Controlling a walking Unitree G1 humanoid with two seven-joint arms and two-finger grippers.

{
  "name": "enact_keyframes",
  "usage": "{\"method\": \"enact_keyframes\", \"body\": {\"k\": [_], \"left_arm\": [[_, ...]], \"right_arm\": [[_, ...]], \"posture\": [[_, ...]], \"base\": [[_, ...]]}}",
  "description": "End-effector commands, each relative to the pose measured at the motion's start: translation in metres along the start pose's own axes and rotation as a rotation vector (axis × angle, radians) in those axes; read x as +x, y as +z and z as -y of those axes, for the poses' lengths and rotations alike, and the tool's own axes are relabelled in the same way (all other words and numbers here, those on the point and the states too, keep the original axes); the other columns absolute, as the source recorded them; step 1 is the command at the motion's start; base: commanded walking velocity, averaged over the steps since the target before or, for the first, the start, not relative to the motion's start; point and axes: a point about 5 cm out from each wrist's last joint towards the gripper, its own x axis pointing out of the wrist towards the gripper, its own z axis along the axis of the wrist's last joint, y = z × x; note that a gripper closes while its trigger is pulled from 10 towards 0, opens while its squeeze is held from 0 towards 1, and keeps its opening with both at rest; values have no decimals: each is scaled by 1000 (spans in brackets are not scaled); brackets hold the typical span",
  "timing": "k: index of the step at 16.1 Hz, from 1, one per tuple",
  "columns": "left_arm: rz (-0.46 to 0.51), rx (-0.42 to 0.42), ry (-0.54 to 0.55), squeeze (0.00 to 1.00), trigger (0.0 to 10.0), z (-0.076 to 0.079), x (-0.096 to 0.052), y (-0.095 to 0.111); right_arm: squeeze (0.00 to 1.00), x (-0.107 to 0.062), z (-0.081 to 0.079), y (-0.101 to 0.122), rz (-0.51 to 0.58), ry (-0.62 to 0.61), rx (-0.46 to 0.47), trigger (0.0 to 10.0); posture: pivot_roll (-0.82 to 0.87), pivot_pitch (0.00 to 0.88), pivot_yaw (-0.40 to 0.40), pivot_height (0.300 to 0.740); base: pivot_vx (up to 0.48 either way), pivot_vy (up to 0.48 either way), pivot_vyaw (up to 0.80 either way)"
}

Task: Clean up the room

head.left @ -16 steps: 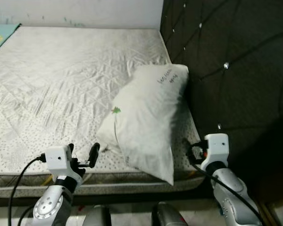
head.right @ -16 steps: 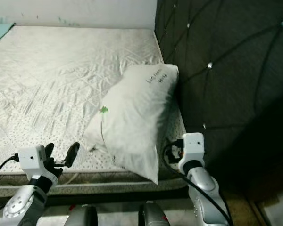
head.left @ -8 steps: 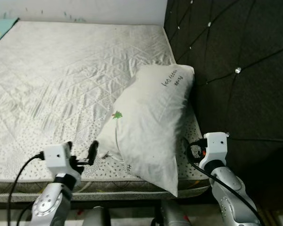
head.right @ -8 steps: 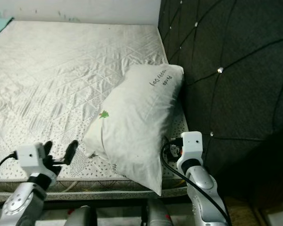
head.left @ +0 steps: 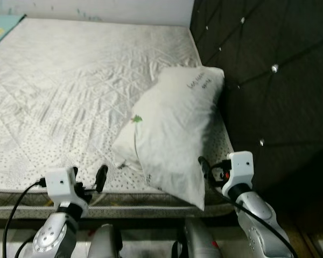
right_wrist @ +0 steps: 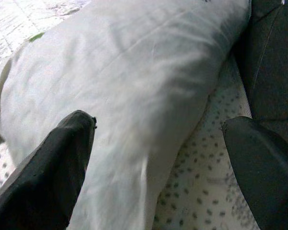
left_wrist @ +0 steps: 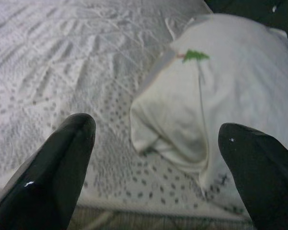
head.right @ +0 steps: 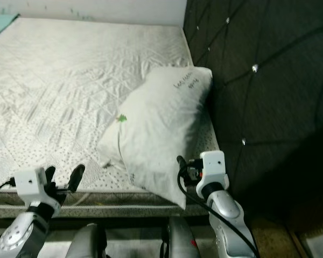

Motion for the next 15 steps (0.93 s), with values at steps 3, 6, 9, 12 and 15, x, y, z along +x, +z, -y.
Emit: {"method": "enact_keyframes", "body": {"k": [3, 6, 9, 12, 15], "left_arm": [[-4, -4, 5, 0, 10000, 1, -1, 1], [-4, -3, 8, 0, 10000, 1, -1, 1], [11, 20, 3, 0, 10000, 2, -2, 4], [13, 19, -2, 0, 10000, 2, -3, 4], [12, 18, -6, 0, 10000, 3, -6, 4]], "right_arm": [[0, -1, -3, 10, 64, 21, -30, 10000], [0, 1, -10, 8, 46, 63, -63, 10000], [0, 7, -20, 6, 4, 121, -76, 10000], [0, 15, -29, 2, -41, 181, -77, 10000], [0, 26, -47, 1, -85, 274, -90, 10000]], "posture": [[-110, 142, -49, 600], [-110, 142, -49, 600], [-102, 143, -50, 600], [-88, 140, -49, 600], [-78, 147, -50, 600]], "base": [[0, 0, 0], [0, 0, 0], [0, 0, 0], [0, 0, 0], [255, 0, 0]]}}
